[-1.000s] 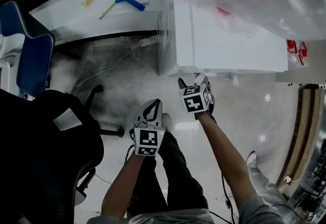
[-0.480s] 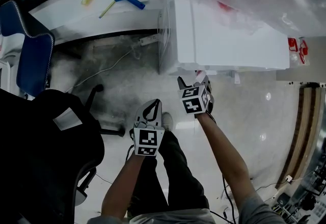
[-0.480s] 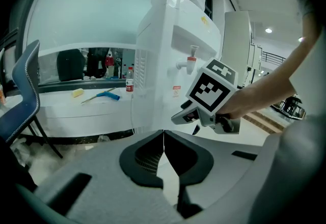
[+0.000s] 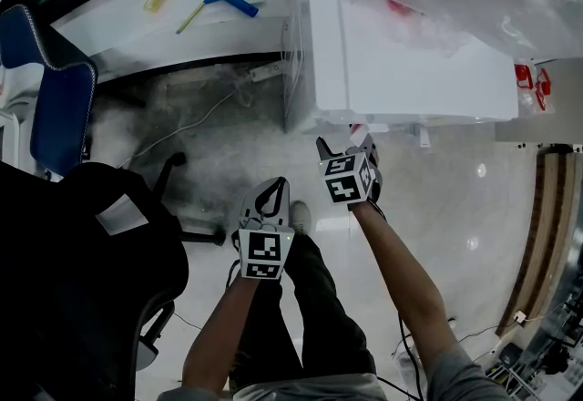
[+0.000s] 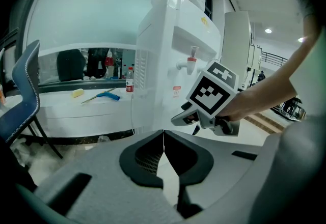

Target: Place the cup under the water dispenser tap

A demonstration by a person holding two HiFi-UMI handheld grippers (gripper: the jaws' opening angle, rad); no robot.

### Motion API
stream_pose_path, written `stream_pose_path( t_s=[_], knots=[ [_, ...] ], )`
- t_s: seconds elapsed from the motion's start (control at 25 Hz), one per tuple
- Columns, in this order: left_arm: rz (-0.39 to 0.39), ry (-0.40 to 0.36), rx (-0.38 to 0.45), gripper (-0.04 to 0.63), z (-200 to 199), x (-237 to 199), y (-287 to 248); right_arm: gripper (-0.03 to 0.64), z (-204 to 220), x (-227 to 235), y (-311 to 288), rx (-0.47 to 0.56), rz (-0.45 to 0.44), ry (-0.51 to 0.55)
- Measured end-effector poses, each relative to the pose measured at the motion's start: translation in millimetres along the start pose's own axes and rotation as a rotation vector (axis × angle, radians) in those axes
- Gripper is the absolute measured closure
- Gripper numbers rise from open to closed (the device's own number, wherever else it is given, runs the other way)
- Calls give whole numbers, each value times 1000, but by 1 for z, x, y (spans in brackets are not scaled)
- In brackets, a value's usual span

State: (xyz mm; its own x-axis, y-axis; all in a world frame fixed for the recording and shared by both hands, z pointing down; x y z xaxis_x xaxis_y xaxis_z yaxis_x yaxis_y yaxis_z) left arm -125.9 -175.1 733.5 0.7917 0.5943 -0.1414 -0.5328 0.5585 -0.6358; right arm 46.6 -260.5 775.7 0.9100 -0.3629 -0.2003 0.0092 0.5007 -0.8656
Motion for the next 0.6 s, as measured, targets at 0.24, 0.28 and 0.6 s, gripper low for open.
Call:
stream_pose_path(
  t_s=[0.24,0.28,0.6],
  knots=[
    [2,-2,-7,584,2,0,1,301,3,2,4,12,7,-4],
    [2,-1,-8,584,1,1,1,299,3,3,6,16,7,-5],
    [18,33,0,584,-24,3,14,299,6,0,52,78,-32,-126]
  ],
)
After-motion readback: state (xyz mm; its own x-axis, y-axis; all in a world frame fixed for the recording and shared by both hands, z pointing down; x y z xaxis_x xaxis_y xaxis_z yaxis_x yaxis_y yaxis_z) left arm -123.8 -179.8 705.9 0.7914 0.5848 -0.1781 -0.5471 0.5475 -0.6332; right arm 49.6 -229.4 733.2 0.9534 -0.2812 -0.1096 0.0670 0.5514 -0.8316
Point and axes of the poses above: the fingertips, and each gripper's own axes: y backward along the fingers, x to its right, z out of its underside, the point moved 7 cm from there along y, backward along the fingers, and after that the axes turned 7 degrees about -x, right-handed, at the moved point
